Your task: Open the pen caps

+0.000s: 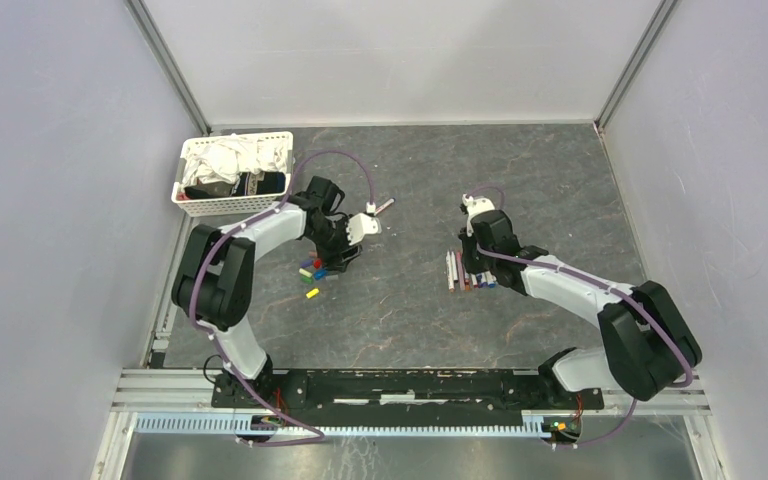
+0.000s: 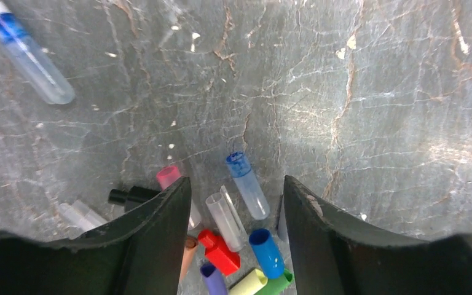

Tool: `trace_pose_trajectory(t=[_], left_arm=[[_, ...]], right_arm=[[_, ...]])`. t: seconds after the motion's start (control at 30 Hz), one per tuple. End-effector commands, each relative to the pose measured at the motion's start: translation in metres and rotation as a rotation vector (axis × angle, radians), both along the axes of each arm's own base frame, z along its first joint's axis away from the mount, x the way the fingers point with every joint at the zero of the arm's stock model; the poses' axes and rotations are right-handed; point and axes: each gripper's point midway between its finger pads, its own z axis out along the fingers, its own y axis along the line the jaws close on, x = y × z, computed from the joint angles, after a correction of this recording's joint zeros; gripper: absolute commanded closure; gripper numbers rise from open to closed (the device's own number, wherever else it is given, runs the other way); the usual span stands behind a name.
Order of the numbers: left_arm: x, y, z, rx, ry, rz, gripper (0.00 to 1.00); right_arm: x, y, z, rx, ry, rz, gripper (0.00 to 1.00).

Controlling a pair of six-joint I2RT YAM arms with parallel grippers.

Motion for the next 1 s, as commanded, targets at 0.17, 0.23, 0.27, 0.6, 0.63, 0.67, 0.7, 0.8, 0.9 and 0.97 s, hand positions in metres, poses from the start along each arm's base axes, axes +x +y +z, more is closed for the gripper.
trace_pose_trajectory(t=[0.17, 0.23, 0.27, 0.6, 0.63, 0.67, 0.7, 0.8, 0.9, 0.97], left_arm=[[0.035, -0.022, 0.135, -0.22, -0.131, 0.115, 0.24], [0.038, -0.02, 0.159, -0.236, -0.172, 0.135, 0.12], [0.038, -0.019, 0.169, -0.241, -0.19, 0.141, 0.11], [0.035, 0.004, 0.227, -0.273, -0.326, 0.19, 0.0], [0.034, 0.006, 0.23, -0.276, -0.332, 0.192, 0.0], [0.033, 0.007, 0.233, -0.28, -0.336, 0.197, 0.0], [0.033, 0.008, 0.235, -0.284, -0.34, 0.204, 0.0], [0.038, 0.014, 0.243, -0.293, -0.364, 0.242, 0.0], [0.048, 0.025, 0.256, -0.303, -0.418, 0.3, 0.0], [0.057, 0.035, 0.268, -0.319, -0.473, 0.373, 0.0]], right_arm=[[0.009, -0.008, -0.008, -0.03, -0.018, -0.046, 0.84], [0.009, -0.008, -0.008, -0.028, -0.015, -0.044, 0.79], [0.008, -0.008, -0.009, -0.029, -0.013, -0.043, 0.77], [0.003, -0.009, -0.001, -0.017, -0.022, -0.036, 0.71], [0.003, -0.009, 0.001, -0.015, -0.026, -0.038, 0.72], [0.003, -0.009, 0.004, -0.01, -0.032, -0.04, 0.72], [0.004, -0.008, 0.008, -0.002, -0.04, -0.041, 0.72], [0.013, -0.001, 0.026, 0.033, -0.078, -0.036, 0.72], [0.028, 0.016, 0.042, 0.066, -0.097, -0.001, 0.7], [0.04, 0.029, 0.051, 0.089, -0.105, 0.031, 0.68]])
